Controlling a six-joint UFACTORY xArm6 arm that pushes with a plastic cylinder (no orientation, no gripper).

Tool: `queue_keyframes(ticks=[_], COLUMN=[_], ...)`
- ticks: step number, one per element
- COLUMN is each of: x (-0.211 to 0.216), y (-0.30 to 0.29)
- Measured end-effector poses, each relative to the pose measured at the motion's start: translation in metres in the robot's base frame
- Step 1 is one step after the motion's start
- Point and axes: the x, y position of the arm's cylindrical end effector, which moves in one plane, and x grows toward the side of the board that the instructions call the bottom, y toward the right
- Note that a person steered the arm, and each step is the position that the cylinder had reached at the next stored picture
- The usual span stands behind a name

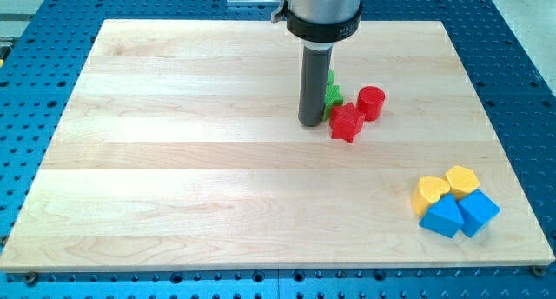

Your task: Touch right side of the green circle

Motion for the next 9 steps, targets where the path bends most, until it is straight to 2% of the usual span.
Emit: queue_keyframes(ticks=[2,3,4,5,6,7,9], x=[-0.001,-0.001,-0.034,-0.105,-0.168,-0.187,-0.093], y=[0.001,-0.038,-0.072,-0.041,0.032,0.079,0.071])
